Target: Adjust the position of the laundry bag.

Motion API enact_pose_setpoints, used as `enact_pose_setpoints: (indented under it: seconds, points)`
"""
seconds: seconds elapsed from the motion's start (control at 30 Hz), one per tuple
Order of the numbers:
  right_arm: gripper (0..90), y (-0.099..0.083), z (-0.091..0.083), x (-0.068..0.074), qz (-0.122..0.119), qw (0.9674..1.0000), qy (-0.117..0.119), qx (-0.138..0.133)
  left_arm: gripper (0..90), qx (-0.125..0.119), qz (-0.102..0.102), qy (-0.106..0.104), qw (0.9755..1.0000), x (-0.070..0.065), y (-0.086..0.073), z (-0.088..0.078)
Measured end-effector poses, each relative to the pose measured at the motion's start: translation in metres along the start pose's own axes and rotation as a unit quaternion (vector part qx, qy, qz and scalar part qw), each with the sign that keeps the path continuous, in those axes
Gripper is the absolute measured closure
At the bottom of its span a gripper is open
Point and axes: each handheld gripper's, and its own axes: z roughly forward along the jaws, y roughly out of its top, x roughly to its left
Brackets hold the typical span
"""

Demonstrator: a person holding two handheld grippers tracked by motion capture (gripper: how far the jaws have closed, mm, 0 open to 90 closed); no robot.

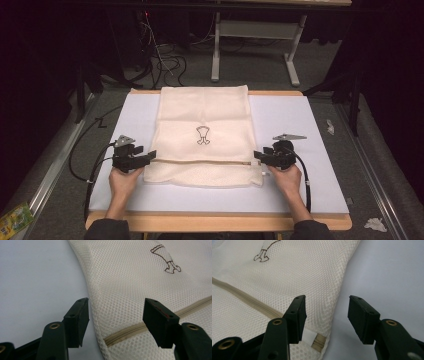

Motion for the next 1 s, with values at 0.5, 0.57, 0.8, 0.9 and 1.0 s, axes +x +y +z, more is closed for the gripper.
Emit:
enact_pose_setpoints:
  seconds: [0.5, 0.57, 0.8, 0.9, 1.0]
  points:
    - [49.1, 0.007, 0.021, 0.01, -0.007, 0.9993, -0.023, 0.028, 42.5, 0.037, -0.032, 0.016, 0.9987, -0.002, 0.002, 0.023]
    - [49.3, 0.008, 0.022, 0.01, -0.006, 0.9993, -0.023, 0.03, 43.1, 0.039, -0.036, 0.018, 0.9984, -0.002, 0.002, 0.025]
    - [56.6, 0.008, 0.031, 0.012, 0.0, 0.9986, -0.016, 0.05, 49.8, 0.046, -0.034, 0.018, 0.9982, -0.001, 0.002, 0.027]
    - [63.5, 0.009, 0.031, 0.011, -0.003, 0.9985, -0.015, 0.053, 55.4, 0.046, -0.039, 0.02, 0.998, -0.001, 0.002, 0.028]
    - [69.4, 0.009, 0.03, 0.011, -0.011, 0.9983, -0.016, 0.054, 65.1, 0.046, -0.026, 0.028, 0.9982, -0.003, 0.002, 0.028]
